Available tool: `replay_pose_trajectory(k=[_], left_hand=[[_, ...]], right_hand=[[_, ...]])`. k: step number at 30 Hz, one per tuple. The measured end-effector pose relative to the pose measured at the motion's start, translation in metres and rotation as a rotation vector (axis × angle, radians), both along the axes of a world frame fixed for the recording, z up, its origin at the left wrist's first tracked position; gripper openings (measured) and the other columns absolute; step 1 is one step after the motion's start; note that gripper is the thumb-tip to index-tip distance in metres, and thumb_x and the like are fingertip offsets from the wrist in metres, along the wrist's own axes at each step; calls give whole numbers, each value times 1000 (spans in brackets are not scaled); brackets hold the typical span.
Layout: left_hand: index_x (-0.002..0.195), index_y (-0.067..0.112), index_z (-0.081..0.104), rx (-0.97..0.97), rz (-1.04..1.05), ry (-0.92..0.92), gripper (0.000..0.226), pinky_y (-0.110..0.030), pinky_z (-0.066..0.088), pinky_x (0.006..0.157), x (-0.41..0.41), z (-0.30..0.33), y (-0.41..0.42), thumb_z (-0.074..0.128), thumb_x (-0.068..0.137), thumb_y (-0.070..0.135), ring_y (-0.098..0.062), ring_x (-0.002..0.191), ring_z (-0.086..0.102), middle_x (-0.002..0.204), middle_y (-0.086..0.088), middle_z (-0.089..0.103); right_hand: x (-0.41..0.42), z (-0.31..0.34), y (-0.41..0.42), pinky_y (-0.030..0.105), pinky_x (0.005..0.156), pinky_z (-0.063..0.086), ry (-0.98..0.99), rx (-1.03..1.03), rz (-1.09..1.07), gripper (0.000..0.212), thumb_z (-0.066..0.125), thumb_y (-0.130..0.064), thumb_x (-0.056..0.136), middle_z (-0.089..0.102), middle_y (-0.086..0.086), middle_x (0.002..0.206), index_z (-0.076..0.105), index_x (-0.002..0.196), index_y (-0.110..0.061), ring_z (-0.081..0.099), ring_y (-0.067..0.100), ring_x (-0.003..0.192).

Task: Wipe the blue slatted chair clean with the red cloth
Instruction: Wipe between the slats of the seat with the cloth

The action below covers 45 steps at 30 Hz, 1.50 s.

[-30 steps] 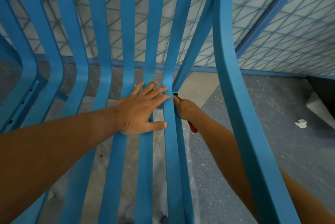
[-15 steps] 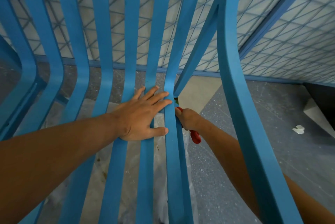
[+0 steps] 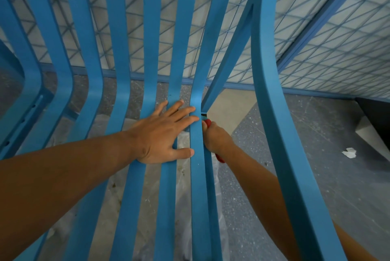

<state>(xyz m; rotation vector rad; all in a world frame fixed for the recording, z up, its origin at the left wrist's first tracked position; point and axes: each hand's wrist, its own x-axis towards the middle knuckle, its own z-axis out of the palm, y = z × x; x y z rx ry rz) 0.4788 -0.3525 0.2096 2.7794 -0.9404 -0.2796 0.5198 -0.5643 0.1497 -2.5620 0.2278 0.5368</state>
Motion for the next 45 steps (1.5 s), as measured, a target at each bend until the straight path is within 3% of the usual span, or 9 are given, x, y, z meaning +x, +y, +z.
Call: replay_pose_trajectory(k=[4, 8, 12, 19, 24, 30, 38, 41, 45], left_hand=[[161, 31, 2, -1, 2, 7, 93, -50, -12, 125, 1, 0, -1, 27, 88, 84, -15, 154, -20, 170, 8, -9], [161, 32, 0, 2, 3, 10, 93, -53, -9, 125, 1, -1, 0, 26, 88, 84, -15, 154, -21, 169, 9, -10], [161, 32, 0, -2, 4, 17, 94, -53, -9, 125, 2, -2, 0, 26, 87, 84, -15, 154, -22, 169, 8, -11], [160, 33, 1, 2, 4, 16, 93, -52, -8, 125, 3, -2, 0, 25, 87, 85, -14, 154, -22, 169, 10, -11], [161, 32, 2, 2, 9, 6, 93, -51, -9, 126, 1, 0, -1, 26, 87, 84, -14, 154, -20, 170, 8, -9], [160, 33, -1, -3, 7, 4, 94, -50, -10, 125, 2, -2, 0, 26, 87, 85, -15, 154, -21, 169, 9, -10], [161, 32, 1, -3, 5, 8, 93, -49, -12, 125, 2, -2, 0, 28, 88, 83, -14, 154, -21, 170, 8, -9], [161, 32, 2, -12, 4, 8, 93, -49, -11, 125, 2, -4, 0, 28, 88, 83, -14, 154, -21, 170, 9, -9], [161, 32, 2, -4, -1, -2, 93, -51, -9, 125, 2, -5, 1, 26, 88, 84, -14, 154, -22, 169, 9, -10]], right_hand=[[-16, -1, -5, 48, 97, 49, 61, -70, 86, 48, 23, -42, 111, 59, 18, 127, 48, 137, -10, 59, 36, 115], [-6, 2, -2, 45, 93, 44, 70, -101, 97, 48, 27, -41, 110, 61, 17, 126, 50, 137, -9, 58, 39, 117], [20, -5, 0, 47, 100, 51, 116, -105, 138, 41, 42, -28, 109, 58, 22, 130, 44, 147, -12, 60, 39, 115], [46, -15, 0, 44, 93, 54, 75, -19, 47, 58, 35, -58, 105, 70, 15, 111, 65, 115, -10, 65, 29, 96], [26, -5, 0, 51, 99, 52, 65, -124, 218, 41, 39, -37, 109, 58, 22, 128, 49, 140, -12, 60, 40, 113], [10, 1, -7, 51, 106, 45, 165, -136, 300, 42, 28, -33, 112, 51, 20, 134, 48, 138, -6, 53, 38, 120], [36, -9, 0, 47, 93, 56, 102, 62, 45, 55, 36, -57, 105, 70, 14, 110, 64, 116, -10, 68, 30, 96], [49, -4, -2, 41, 90, 54, 115, 70, 27, 60, 37, -56, 105, 68, 15, 111, 64, 117, -5, 67, 30, 98], [62, 7, -10, 31, 73, 45, 134, -14, 110, 58, 40, -56, 105, 71, 13, 105, 68, 115, -5, 65, 24, 84]])
